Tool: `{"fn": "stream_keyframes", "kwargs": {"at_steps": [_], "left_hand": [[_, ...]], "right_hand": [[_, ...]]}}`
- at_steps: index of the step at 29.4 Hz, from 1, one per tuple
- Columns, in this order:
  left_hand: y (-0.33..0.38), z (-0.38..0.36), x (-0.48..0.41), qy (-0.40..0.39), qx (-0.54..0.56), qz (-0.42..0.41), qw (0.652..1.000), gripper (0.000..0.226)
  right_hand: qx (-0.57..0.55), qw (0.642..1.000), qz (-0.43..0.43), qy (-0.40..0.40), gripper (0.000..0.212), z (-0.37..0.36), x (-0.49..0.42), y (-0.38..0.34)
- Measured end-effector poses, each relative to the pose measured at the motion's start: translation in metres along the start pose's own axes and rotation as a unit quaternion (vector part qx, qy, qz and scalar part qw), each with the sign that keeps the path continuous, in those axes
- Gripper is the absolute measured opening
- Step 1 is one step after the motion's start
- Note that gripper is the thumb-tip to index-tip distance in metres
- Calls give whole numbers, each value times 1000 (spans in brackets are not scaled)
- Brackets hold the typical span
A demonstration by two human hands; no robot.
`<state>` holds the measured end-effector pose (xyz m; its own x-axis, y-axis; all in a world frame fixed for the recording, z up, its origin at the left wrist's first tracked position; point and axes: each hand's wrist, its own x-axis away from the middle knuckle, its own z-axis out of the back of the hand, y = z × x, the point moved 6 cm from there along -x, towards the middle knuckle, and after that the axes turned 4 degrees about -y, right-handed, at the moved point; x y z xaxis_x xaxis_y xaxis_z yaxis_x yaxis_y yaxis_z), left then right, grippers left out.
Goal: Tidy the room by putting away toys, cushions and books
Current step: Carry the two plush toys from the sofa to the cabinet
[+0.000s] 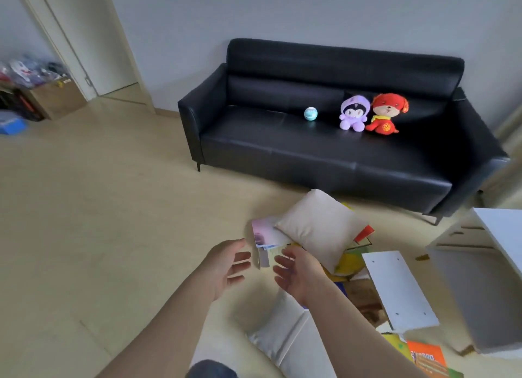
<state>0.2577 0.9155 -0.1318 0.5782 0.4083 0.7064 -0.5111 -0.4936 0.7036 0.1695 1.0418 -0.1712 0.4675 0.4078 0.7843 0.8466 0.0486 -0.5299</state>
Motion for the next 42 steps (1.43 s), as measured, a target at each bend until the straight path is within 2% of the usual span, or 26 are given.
{"fn": "stream_keyframes", "kwargs": {"at_steps": [3,9,14,19,25,35,42], "left_hand": [[48,34,-48,34,25,8,999,22],[130,81,-154,38,21,6,999,20],[240,135,-262,16,-53,14,998,13],[318,149,-333,3,-78,19,997,7],[383,119,-430,-40,-140,56,988,8],[541,20,-583,-69,-156,50,984,16],[612,-49,-670,-96,-186,61,976,19]], "right_hand": [[24,1000,-7,-2,15,-55,-34,-35],[-1,999,-9,38,12,-128,-131,-93],[-66,996,-21,49,11,-237,-228,-145],[-108,991,-8,76,12,-285,-277,-197],[-153,979,-25,132,14,-296,-354,-256],[-188,967,32,169,13,-282,-469,-477],[-233,951,39,198,17,-266,-523,-564]]}}
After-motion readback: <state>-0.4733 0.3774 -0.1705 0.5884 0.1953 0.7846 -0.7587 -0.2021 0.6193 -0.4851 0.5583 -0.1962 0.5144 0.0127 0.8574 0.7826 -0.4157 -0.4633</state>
